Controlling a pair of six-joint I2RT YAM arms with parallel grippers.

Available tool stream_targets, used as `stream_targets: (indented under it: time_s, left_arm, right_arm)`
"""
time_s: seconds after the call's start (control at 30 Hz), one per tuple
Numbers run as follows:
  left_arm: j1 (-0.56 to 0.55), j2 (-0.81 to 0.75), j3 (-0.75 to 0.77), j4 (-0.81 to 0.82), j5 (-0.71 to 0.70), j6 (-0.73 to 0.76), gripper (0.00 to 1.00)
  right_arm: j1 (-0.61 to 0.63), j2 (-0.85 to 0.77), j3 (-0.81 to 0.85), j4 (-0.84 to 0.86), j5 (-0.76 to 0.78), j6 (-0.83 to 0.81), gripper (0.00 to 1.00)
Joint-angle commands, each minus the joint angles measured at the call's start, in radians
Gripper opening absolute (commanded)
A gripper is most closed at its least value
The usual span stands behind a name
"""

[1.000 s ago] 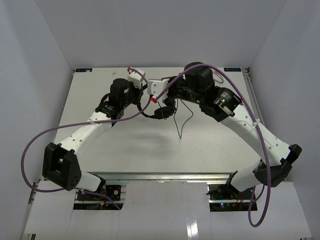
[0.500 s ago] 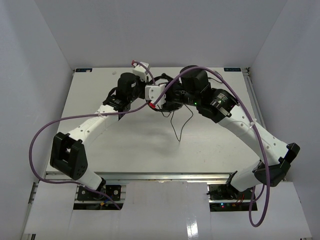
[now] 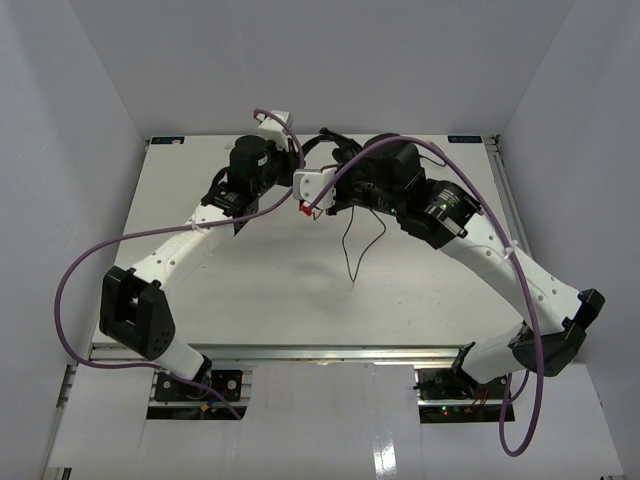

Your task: Wrap the headphones

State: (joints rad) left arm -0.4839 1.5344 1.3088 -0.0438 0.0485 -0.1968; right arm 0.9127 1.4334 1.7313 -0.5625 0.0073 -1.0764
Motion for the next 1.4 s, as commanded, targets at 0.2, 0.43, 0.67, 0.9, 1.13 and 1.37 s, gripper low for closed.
stream_targets:
  time_s: [0.2,0.43,0.67,0.9,1.13,1.37]
  left_arm:
    - [0.001,-0.063,-0.123,0.003,0.031,0.068,0.0]
    - [-0.001,-0.108,-0.207,0.005,0.134,0.111,0.0]
    - [-0.01,-0.175,-0.25,-0.023,0.218,0.17,0.0]
    - [-0.022,-0.228,-0.275,-0.058,0.281,0.195,0.0]
    - [-0.03,-0.304,-0.284,-0.1,0.298,0.235,0.0]
    - [-0.03,-0.383,-0.258,-0.137,0.32,0.221,0.0]
  right_arm:
    - [-0.014,-0.004,0.065,0.096,0.09,-0.053,0.08]
    - [-0.044,0.028,0.063,0.141,0.108,-0.051,0.08]
    - [-0.086,0.088,0.088,0.154,0.07,-0.02,0.08]
    - [-0.12,0.159,0.125,0.151,0.013,0.018,0.08]
    - [-0.229,0.227,0.175,0.153,-0.107,0.096,0.08]
    - [-0.327,0.29,0.164,0.15,-0.228,0.169,0.08]
